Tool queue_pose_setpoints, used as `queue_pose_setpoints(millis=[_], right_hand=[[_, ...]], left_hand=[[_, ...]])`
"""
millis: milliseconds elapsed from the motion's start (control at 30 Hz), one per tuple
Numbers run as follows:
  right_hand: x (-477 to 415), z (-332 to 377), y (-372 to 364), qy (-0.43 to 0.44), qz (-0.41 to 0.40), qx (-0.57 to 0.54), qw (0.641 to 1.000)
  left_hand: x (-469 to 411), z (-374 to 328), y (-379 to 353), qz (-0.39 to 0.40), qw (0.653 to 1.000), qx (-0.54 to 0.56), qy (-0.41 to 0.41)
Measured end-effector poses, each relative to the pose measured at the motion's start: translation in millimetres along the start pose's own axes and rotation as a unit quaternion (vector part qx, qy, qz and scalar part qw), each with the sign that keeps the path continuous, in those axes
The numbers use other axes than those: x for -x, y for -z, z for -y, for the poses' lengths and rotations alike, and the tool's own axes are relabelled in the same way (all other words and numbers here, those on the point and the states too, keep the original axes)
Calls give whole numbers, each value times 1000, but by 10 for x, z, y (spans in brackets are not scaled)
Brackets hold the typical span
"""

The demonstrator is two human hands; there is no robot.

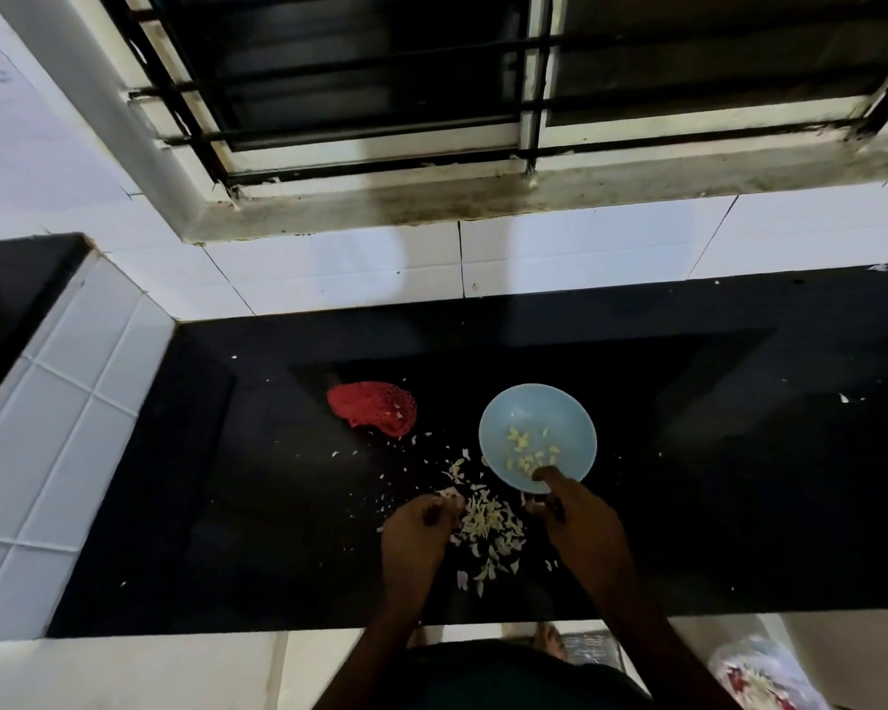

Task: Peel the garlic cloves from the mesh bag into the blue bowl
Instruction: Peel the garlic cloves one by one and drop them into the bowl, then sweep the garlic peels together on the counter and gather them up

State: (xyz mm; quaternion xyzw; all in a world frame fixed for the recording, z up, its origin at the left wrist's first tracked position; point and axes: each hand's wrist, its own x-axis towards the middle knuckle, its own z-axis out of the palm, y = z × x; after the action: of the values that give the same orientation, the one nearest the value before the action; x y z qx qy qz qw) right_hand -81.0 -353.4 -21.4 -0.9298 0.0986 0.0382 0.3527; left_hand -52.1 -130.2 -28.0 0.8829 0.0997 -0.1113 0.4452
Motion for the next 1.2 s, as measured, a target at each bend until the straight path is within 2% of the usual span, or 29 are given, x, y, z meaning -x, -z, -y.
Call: queue_pose_setpoints(millis=[167,300,467,533,600,733,967,1133,1200], right_hand=[[-183,12,82,33,-12,94,995],[-361,-22,102,32,-36,104,993],[-588,-54,214,44,-13,122,992],[-617,-15,252,55,-22,129,990],[-596,112,194,101,-30,99,989],[-686,525,-279,230,68,88,967],[-1200,954,-1089,215,131,197,948],[-944,948,-1468,338,183,192,903],[-855,906,-1445,335,188,192,903]], left_hand=[[78,88,-106,-28,999,-27,23],[166,100,-146,-52,998,-10,38],[281,93,-163,-90,988,84,97],[298,83,-114,-109,985,83,106],[277,123,-48,-113,986,60,106],[222,334,96,-132,985,37,108],[287,721,204,-168,971,79,148],[260,911,174,-186,969,96,132],[242,934,193,-186,969,98,128]])
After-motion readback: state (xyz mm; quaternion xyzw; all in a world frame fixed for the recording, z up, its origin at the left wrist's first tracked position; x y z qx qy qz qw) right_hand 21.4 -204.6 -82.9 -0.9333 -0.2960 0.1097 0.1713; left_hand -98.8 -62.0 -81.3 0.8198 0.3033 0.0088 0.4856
